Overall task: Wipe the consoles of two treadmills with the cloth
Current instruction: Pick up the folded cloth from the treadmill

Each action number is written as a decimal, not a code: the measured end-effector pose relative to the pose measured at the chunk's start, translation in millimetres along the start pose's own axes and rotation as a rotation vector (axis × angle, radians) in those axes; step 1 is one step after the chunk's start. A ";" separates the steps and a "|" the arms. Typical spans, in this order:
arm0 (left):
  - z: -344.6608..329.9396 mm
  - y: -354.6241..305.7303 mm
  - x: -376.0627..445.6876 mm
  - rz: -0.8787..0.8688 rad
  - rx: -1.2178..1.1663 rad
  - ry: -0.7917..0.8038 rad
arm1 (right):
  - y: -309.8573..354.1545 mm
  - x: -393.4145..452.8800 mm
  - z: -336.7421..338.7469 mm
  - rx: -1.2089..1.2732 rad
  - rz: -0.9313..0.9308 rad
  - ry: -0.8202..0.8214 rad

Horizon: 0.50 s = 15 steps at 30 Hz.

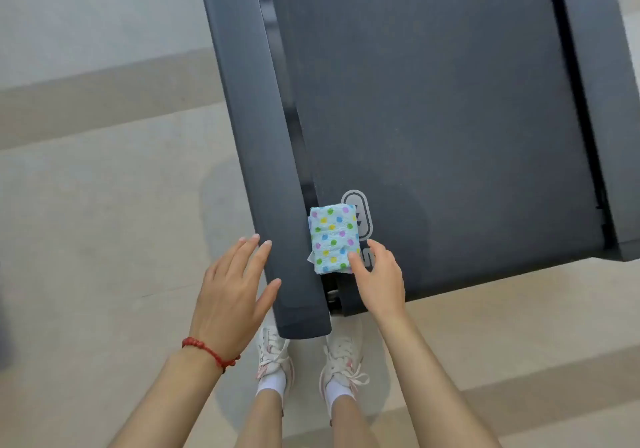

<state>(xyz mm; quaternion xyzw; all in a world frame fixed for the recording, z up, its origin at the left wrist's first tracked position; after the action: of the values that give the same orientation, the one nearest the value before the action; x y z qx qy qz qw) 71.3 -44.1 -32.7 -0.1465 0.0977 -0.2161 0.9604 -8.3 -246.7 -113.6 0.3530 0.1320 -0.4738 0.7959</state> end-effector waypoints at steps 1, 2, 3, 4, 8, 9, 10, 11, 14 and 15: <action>-5.0 1.7 -1.1 -0.009 -0.009 -0.021 | -2.9 4.1 -5.0 0.006 -0.031 -0.007; -10.9 4.6 -1.2 -0.001 -0.010 -0.012 | -8.3 8.5 -12.0 0.010 -0.062 -0.015; -17.4 8.6 -2.8 0.002 0.000 -0.019 | -13.2 11.2 -19.0 0.013 -0.088 -0.019; -22.7 13.2 -5.4 0.008 0.021 -0.027 | -15.8 12.6 -25.1 0.020 -0.111 -0.020; -35.4 21.7 -9.1 0.012 0.024 -0.027 | -26.8 15.1 -41.9 -0.030 -0.147 -0.075; -36.6 22.9 -9.1 0.013 0.029 -0.032 | -29.3 15.9 -44.2 -0.026 -0.164 -0.087; -38.9 24.5 -9.6 0.018 0.034 -0.025 | -32.6 16.5 -47.1 -0.004 -0.193 -0.093; -40.9 25.5 -9.3 0.024 0.032 -0.018 | -34.7 16.8 -49.5 0.039 -0.222 -0.096; -44.5 28.6 -9.4 0.027 0.039 -0.014 | -36.2 17.0 -54.6 0.151 -0.280 -0.077; -45.5 29.2 -9.4 0.026 0.043 -0.010 | -37.8 18.5 -55.7 0.193 -0.296 -0.073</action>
<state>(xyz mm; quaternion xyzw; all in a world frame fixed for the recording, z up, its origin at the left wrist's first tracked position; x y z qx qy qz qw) 62.8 -25.6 -83.6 -0.1256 0.0901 -0.2051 0.9665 -23.9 -232.1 -180.0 0.3871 0.1073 -0.6087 0.6842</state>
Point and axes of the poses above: each hand's wrist, its own x-axis towards the middle knuckle, its own z-axis out of the back of the hand, y = z × x, the point moved 9 cm from there along x, towards the middle knuckle, and after that the axes turned 15 degrees about -y, right-handed, at the moved point
